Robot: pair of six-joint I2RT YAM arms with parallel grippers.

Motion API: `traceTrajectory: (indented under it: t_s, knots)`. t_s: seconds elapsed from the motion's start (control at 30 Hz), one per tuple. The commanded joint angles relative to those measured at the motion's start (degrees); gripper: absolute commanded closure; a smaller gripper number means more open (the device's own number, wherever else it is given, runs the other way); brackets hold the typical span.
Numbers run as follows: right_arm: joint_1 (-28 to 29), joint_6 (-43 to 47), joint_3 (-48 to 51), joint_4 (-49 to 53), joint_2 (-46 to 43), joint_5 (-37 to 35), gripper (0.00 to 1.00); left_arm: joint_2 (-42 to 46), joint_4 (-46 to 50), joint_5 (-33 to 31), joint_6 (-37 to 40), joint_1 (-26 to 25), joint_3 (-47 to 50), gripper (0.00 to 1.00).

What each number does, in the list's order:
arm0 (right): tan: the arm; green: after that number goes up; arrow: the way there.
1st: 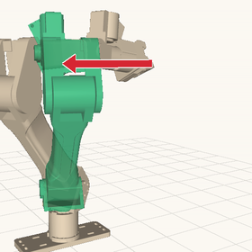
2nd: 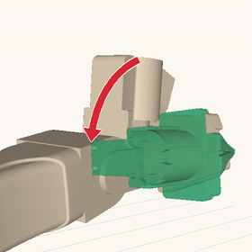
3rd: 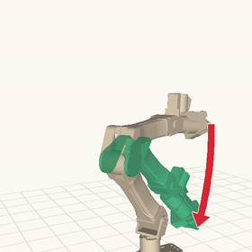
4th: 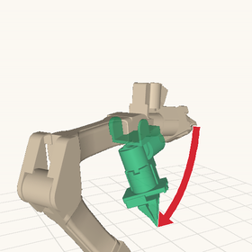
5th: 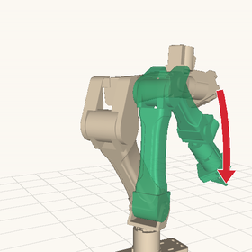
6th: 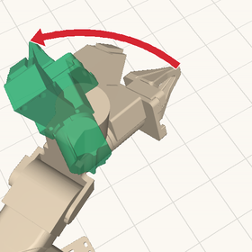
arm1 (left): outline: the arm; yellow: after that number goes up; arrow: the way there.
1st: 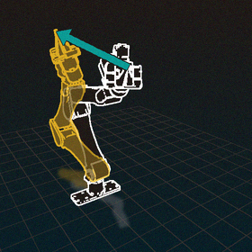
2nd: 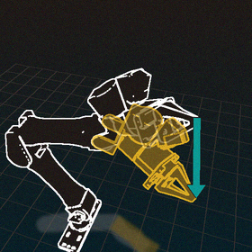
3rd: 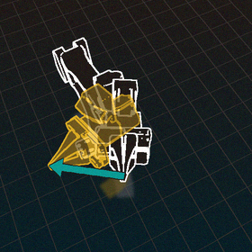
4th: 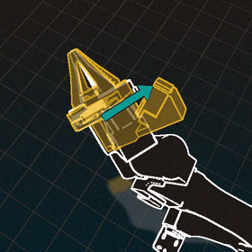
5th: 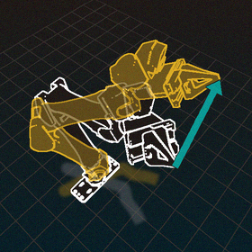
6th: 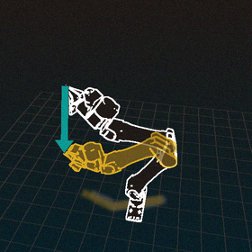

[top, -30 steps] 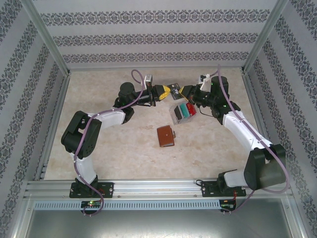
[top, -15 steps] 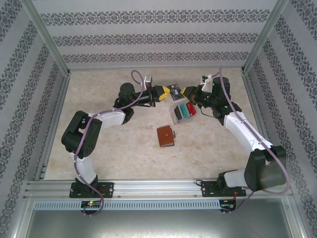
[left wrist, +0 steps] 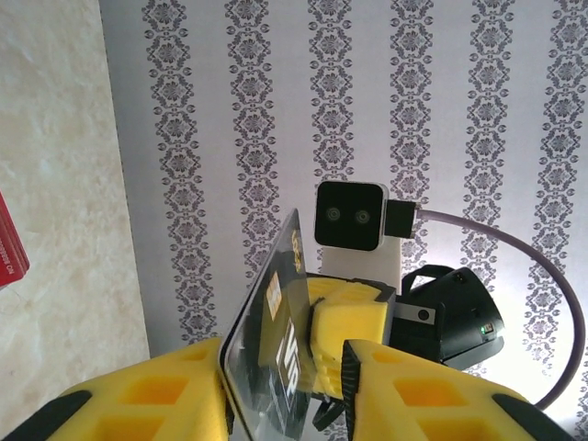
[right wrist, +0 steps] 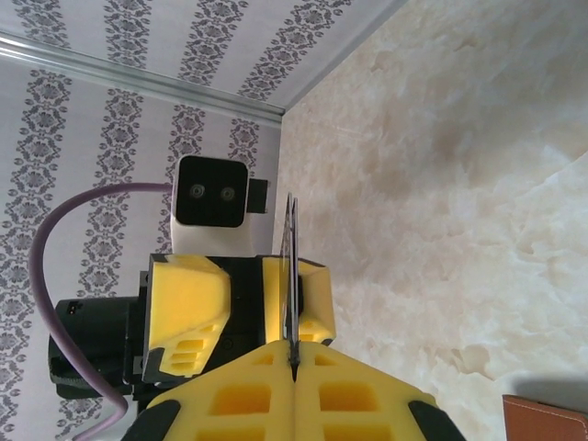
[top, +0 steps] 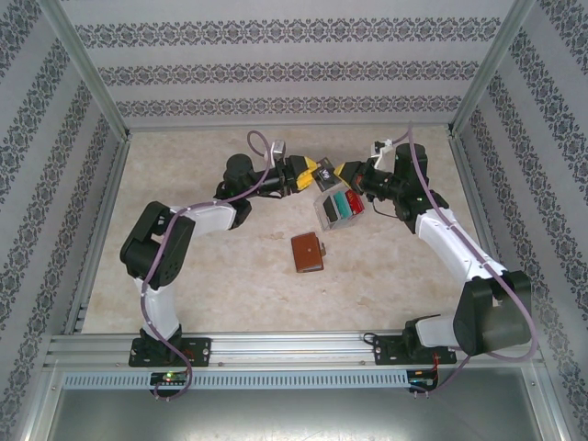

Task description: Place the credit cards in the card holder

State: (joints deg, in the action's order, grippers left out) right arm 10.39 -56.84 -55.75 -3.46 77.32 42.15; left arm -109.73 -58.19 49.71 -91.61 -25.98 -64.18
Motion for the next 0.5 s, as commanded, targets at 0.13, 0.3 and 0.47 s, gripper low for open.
traceTrajectory:
  t_s: [0.13, 0.3, 0.47]
  knots:
    - [1.8, -2.0, 0.9, -4.2, 1.8, 2.5, 0.98, -1.8, -6.3, 0.7, -1.5, -1.1, -2.6, 0.62]
    - [2.2, -0.3, 0.4, -1.9, 2.7, 1.1, 0.88, -1.6, -7.3, 0.4, -1.6, -1.1, -2.3, 0.86]
    - [2.1, 2.9, -0.6, 0.5, 2.4, 1.9, 0.73, -1.4, -7.3, -0.1, -1.6, -1.1, -1.7, 1.00]
